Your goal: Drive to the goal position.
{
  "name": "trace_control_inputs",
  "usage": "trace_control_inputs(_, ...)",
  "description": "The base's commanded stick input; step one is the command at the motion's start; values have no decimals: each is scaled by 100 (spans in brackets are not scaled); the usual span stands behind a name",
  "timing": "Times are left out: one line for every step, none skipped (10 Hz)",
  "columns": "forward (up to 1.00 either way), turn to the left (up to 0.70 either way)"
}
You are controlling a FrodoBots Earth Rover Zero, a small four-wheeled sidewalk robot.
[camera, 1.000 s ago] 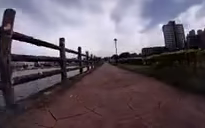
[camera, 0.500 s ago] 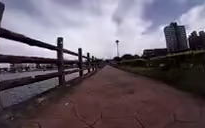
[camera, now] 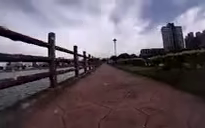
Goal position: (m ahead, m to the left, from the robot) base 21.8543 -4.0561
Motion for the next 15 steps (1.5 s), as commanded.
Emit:
trace_control_inputs(70,11)
trace_control_inputs(70,11)
trace_control_inputs(70,11)
trace_control_inputs(70,11)
trace_control_inputs(70,11)
trace_control_inputs(70,11)
trace_control_inputs(70,11)
trace_control_inputs(70,11)
trace_control_inputs(70,11)
trace_control_inputs(70,11)
trace_control_inputs(70,11)
trace_control_inputs(70,11)
trace_control_inputs(70,11)
trace_control_inputs(70,11)
trace_control_inputs(70,11)
